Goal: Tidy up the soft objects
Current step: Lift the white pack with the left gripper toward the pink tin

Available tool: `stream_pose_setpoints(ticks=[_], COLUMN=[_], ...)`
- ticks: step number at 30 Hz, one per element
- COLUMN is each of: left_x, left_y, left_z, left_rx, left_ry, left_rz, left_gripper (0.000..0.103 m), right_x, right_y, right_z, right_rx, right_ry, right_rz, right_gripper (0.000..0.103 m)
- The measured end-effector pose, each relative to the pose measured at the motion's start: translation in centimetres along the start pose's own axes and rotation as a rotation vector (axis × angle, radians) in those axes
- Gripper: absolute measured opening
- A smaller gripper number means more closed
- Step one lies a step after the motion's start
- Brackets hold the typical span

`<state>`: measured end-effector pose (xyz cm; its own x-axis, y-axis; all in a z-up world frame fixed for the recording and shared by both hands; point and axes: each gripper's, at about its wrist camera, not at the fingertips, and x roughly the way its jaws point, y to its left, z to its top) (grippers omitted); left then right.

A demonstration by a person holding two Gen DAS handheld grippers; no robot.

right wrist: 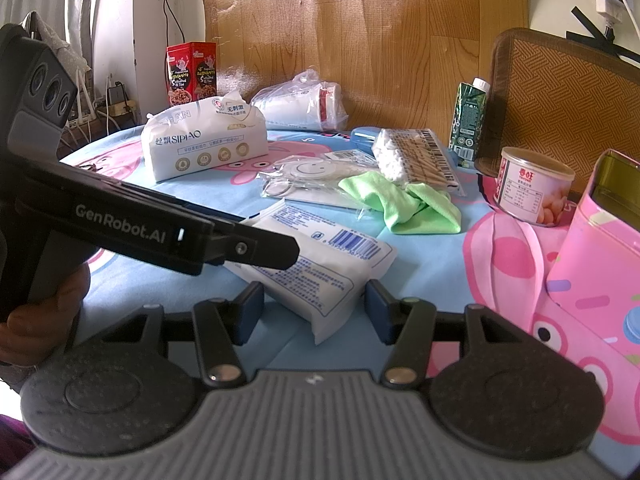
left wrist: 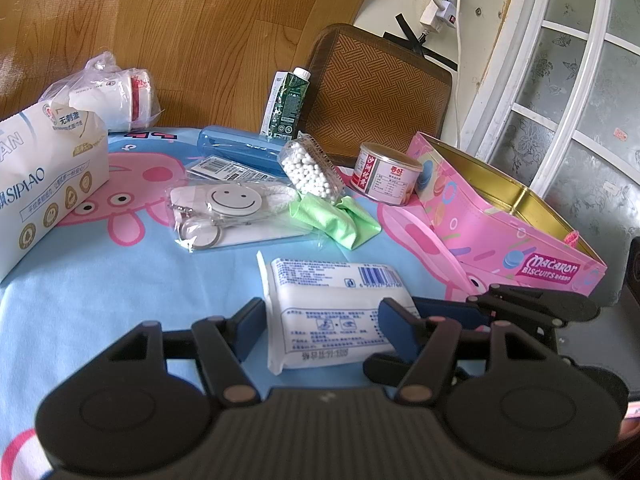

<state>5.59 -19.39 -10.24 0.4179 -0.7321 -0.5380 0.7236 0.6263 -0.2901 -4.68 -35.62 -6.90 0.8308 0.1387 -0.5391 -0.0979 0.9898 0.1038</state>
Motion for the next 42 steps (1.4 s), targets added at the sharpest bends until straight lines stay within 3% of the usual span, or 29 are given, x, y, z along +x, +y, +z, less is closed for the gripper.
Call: stream_pose_setpoints(ticks=[23, 32, 38, 42], left_x=[0.0, -1.2, -2.1, -0.4], left_y=[-0.1, -0.6, -3.9, -7.9], left_z=[0.0, 0.6, 4.2, 7.6], left_rx=[0.004, 0.001, 0.086, 0.156], left_ry=[0.003, -0.031, -0.109, -0.128], left_rz=[-0.006, -0.013, -0.059, -0.121], left_gripper=[0.068, 0.064, 0.064, 0.063], right_x=[0.0, -1.2, -4.6, -7.0], right_y=[-0.1, 0.5, 0.0, -2.3], right_z=[0.0, 0.1, 1.7, 2.9], right_rx=[0.004, 0.031, -0.001, 0.017], right_ry=[0.000, -0.063, -0.201, -0.265], right_rz=[0.001, -0.017, -0.125, -0.240], right_gripper=[0.060, 0.048, 0.048, 0.048])
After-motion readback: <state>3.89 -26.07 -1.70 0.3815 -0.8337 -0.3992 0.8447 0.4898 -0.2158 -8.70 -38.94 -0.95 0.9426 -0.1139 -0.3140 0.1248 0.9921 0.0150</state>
